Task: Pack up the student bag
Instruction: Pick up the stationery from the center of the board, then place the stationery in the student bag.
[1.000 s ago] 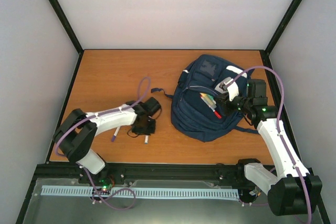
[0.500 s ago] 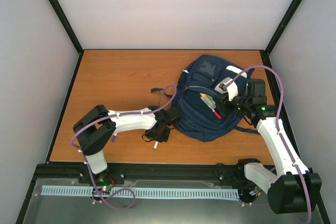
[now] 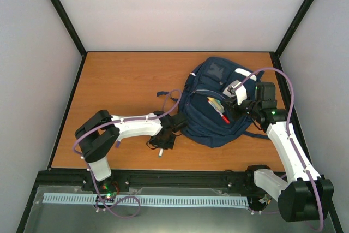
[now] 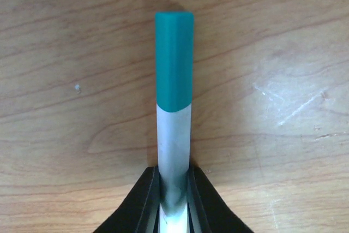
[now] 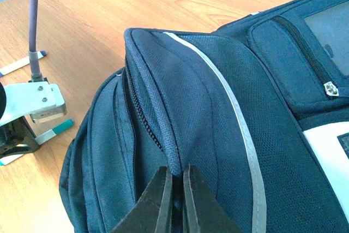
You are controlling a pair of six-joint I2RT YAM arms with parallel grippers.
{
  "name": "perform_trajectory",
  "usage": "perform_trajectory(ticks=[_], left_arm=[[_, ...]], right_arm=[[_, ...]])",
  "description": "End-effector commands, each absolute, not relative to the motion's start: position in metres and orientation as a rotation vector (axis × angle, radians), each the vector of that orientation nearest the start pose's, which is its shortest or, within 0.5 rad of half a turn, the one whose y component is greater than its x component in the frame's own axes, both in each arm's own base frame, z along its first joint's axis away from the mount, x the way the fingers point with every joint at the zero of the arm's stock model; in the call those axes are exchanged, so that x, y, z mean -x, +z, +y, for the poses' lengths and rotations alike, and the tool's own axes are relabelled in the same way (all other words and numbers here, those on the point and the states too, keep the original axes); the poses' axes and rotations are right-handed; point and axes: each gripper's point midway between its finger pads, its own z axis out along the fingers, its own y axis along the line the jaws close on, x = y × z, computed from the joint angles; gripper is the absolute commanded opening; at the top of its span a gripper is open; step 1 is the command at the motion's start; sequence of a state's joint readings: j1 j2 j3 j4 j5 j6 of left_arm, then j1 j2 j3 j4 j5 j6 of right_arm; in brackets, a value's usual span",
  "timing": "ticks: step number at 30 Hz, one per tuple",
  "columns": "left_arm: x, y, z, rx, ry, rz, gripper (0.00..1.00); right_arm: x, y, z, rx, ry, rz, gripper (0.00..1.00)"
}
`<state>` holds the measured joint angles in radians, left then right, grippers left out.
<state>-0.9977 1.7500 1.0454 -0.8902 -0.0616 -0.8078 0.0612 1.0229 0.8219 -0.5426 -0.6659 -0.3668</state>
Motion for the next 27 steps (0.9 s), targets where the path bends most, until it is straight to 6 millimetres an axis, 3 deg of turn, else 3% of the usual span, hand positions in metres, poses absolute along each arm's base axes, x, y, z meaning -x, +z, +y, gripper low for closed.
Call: perform_trajectory(ticks=[1,5,11,15,17,21,27], left_arm=[[-0.159,0.027,-0.24,-0.283,0.04,3.098,0.08],[-0.159,0.076,-0.276,-0.285,-0.244,3.02,0.06],[-0.173,0.179,-0.368,-0.275,-0.989,2.648,0.07],[-0.191,0.213,-0.41,-0.207,-1.232,2.479,0.07],[-0.201,0.222,-0.428,-0.17,-1.305,2.428,0.07],[-0.224,0.22,-0.45,0.023,-1.388,2.379,0.07],[-0.259,0.2,-0.458,0.327,-1.402,2.329,0.07]], right_arm=[[-0.287,0.226,0.125,0.798,0.591,1.981,0.03],[-0.286,0.228,0.125,0.799,0.584,1.972,0.03],[-0.286,0.229,0.126,0.799,0.594,1.967,0.03],[-0.285,0.229,0.126,0.797,0.598,1.966,0.03],[-0.285,0.23,0.126,0.796,0.596,1.963,0.03],[-0.284,0.233,0.127,0.793,0.599,1.954,0.03],[-0.274,0.244,0.133,0.821,0.646,1.896,0.03]])
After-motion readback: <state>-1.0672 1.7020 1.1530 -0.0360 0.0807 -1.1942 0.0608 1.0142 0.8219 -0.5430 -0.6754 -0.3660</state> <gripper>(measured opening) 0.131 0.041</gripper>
